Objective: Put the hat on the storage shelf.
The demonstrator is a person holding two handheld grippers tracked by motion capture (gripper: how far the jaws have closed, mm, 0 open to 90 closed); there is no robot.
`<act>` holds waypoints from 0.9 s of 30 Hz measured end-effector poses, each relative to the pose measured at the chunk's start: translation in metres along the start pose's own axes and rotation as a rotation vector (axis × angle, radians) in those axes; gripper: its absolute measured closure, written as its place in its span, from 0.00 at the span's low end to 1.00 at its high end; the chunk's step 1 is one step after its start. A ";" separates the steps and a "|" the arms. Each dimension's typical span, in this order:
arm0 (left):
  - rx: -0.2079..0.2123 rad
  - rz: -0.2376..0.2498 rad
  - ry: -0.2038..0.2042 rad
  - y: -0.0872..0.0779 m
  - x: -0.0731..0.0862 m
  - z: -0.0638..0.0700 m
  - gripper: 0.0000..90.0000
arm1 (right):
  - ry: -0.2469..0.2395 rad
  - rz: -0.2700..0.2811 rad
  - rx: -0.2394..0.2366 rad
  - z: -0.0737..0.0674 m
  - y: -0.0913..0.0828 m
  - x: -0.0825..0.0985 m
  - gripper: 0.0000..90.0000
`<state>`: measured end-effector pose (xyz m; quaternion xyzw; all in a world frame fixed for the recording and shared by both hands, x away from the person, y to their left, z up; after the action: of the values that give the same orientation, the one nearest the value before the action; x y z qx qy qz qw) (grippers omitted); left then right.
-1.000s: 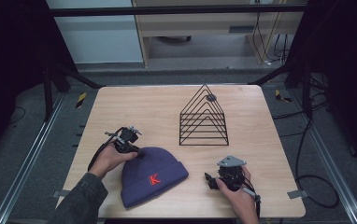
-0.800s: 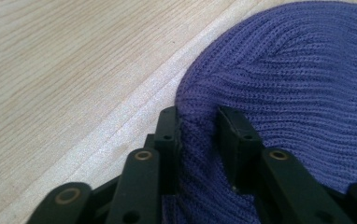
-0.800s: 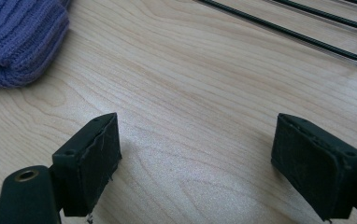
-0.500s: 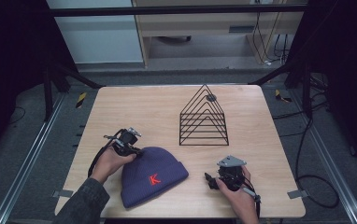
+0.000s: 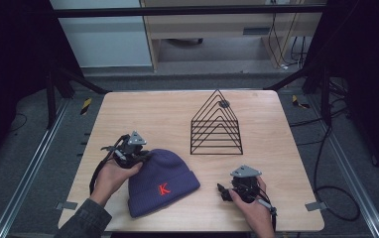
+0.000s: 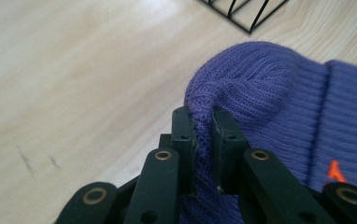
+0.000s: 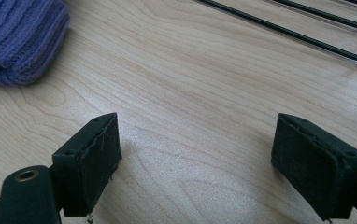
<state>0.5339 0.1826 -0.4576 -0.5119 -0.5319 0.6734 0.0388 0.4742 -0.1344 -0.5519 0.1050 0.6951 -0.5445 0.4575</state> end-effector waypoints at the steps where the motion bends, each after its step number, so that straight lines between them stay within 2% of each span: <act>1: 0.000 0.000 0.000 0.000 0.000 0.000 0.90 | 0.000 0.000 0.000 0.000 0.000 0.000 0.17; 2: -0.017 0.026 0.030 -0.007 -0.007 0.004 0.90 | 0.000 0.000 0.000 0.000 0.000 0.000 0.17; 4: -0.025 0.031 0.053 -0.011 -0.011 0.008 0.90 | 0.000 0.000 0.000 0.000 0.000 0.000 0.17; 10: -0.026 0.069 0.080 -0.021 -0.022 0.014 0.90 | 0.000 0.000 0.000 0.000 0.000 0.000 0.17; 18: -0.024 0.135 0.137 -0.051 -0.044 0.021 0.90 | 0.000 0.000 0.000 0.000 0.000 0.000 0.17; 21: -0.017 0.145 0.147 -0.057 -0.048 0.021 0.90 | 0.000 0.000 0.000 0.000 0.000 0.000 0.17; 23: -0.029 0.149 0.170 -0.064 -0.054 0.019 0.90 | 0.000 0.000 0.000 0.000 0.000 0.000 0.17; 26: -0.033 0.155 0.173 -0.068 -0.057 0.017 0.90 | 0.000 0.000 0.000 0.000 0.000 0.000 0.17; 27: -0.046 0.158 0.187 -0.073 -0.062 0.013 0.90 | 0.000 0.000 0.000 0.000 0.000 0.000 0.17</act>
<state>0.5176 0.1680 -0.3632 -0.6135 -0.4992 0.6114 0.0231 0.4742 -0.1344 -0.5519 0.1048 0.6952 -0.5445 0.4575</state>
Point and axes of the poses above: each handheld gripper's, and its own axes: y roughly forward along the jaws, x roughly out of its underside, z roughly to its right, the point moved 6 cm from there along y, roughly forward along the jaws, and after that the axes turned 1 degree about x, right-handed, at the moved point
